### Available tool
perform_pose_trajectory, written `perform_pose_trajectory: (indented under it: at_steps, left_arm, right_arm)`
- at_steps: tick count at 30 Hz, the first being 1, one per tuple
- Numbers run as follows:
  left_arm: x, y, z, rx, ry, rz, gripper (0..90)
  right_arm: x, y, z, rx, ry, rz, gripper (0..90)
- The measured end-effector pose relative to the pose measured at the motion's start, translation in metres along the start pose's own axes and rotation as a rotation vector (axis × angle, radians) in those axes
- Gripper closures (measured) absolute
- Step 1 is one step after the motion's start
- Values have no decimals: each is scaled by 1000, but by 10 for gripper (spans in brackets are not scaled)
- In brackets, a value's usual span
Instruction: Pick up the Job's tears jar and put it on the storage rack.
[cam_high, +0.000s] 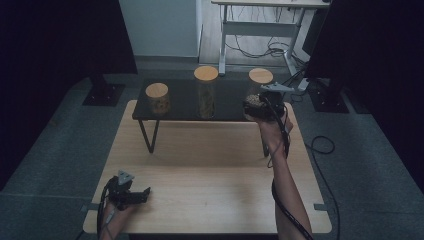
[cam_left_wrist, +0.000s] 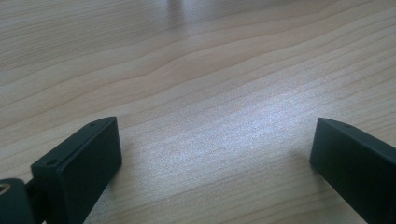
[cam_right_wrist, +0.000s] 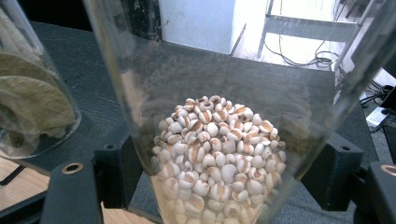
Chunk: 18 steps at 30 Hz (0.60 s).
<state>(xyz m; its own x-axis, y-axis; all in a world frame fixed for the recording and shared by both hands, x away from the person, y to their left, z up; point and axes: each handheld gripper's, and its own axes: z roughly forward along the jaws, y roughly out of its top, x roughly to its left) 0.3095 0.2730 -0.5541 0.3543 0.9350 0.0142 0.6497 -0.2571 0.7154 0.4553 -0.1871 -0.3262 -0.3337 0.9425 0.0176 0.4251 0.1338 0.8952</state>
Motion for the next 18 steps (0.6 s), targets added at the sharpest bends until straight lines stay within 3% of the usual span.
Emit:
perform_pose_trajectory:
  at_steps: [18]
  left_arm:
    - [0,0,0,1,0,0,17]
  right_arm:
    - [-6,5,9,7,11,-6,243]
